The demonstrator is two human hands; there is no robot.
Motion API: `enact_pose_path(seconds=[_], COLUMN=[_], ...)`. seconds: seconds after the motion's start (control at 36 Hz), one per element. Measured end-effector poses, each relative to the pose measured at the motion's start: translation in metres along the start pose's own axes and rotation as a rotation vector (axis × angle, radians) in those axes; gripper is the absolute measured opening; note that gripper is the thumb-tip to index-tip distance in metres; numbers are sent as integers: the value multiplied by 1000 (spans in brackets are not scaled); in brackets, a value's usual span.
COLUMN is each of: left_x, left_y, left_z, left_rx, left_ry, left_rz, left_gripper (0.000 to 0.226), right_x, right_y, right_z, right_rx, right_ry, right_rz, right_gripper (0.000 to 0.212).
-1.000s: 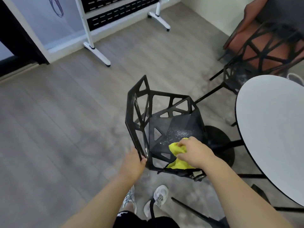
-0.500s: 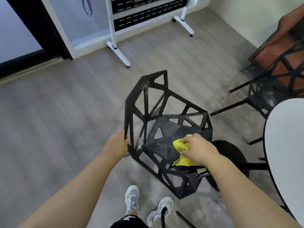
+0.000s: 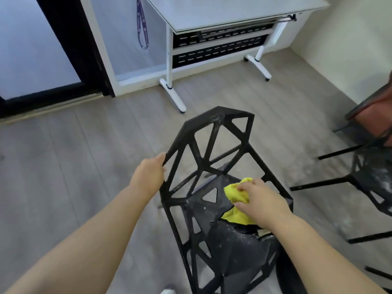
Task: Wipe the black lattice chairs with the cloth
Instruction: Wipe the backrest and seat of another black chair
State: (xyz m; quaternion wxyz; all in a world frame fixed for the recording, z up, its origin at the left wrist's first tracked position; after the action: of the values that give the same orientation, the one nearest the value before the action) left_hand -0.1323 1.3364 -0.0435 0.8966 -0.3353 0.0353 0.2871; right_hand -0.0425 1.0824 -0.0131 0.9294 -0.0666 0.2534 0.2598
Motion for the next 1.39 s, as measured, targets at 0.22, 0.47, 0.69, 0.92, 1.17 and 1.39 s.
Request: enact_pose_path(seconds=[0.22, 0.47, 0.69, 0.92, 1.17, 1.39], left_x=[39, 37, 25, 24, 26, 25], left_y=[-6, 6, 14, 27, 32, 39], left_z=[5, -5, -20, -36, -47, -59], left_rx=[-31, -140, -266, -320, -442, -673], left_ry=[-161, -472, -660, -851, -915, -920], left_rz=[-20, -60, -79, -115, -211, -225], left_gripper=[23, 23, 18, 16, 21, 27], right_x=[50, 90, 116, 145, 157, 135], right_y=[-4, -11, -24, -26, -1, 27], right_z=[13, 7, -13, -42, -64, -7], right_rx=[-8, -5, 33, 184, 284, 331], right_ry=[-132, -329, -477, -631, -868, -1148], right_rz=[51, 214, 339, 333, 431, 537], right_gripper=[46, 39, 39, 44, 37, 42])
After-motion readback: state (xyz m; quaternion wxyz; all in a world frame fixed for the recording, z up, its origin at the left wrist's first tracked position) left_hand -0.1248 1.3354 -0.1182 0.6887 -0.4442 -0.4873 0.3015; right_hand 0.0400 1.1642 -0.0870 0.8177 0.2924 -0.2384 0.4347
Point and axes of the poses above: each hand's wrist, its own x-axis towards the middle knuckle, its own z-axis out of the back of the hand, y = z × x, the point moved 7 cm from there along x, towards the middle knuckle, and after that the axes turned 5 degrees about -x, right-handed, at the moved point
